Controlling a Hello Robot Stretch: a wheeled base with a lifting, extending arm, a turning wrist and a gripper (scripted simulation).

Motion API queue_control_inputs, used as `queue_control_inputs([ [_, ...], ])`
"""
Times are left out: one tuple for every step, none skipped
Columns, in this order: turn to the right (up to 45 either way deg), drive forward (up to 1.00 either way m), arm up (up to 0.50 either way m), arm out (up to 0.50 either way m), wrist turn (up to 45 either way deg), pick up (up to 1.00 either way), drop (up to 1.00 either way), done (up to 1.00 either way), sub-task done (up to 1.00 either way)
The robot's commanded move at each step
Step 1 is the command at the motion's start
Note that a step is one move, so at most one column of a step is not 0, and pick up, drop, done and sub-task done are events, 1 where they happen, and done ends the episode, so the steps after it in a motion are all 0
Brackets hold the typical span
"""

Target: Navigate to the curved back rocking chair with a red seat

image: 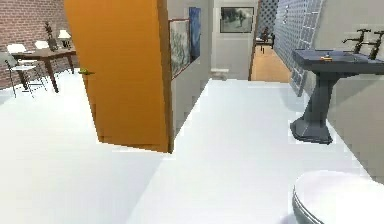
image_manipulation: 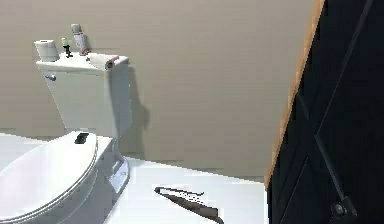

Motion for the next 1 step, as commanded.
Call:
queue_control_inputs([
  [3.0,0.0,0.0,0.0,0.0,0.0,0.0,0.0,0.0],
])
